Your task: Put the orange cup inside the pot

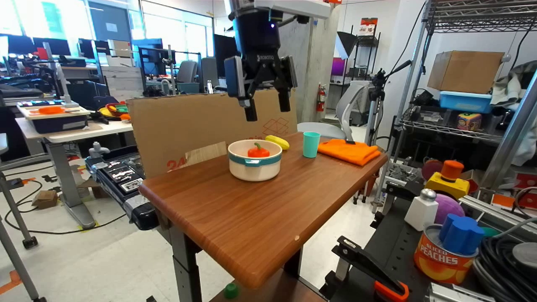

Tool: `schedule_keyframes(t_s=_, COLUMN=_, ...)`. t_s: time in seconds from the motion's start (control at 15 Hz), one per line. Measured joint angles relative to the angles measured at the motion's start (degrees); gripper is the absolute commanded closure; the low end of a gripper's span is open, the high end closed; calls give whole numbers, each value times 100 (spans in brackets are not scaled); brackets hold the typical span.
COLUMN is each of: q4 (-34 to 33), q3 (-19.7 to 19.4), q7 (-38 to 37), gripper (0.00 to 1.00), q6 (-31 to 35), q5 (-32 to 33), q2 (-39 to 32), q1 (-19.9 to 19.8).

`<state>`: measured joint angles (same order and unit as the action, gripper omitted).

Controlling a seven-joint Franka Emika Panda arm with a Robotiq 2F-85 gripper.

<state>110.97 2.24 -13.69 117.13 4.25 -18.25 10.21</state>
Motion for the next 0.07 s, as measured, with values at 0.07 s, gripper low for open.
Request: schedule_keyframes(t_s=0.07, q4=63, q3=0, q7=0, gripper=0, q6=15, q5=0, q2=42, q1=0)
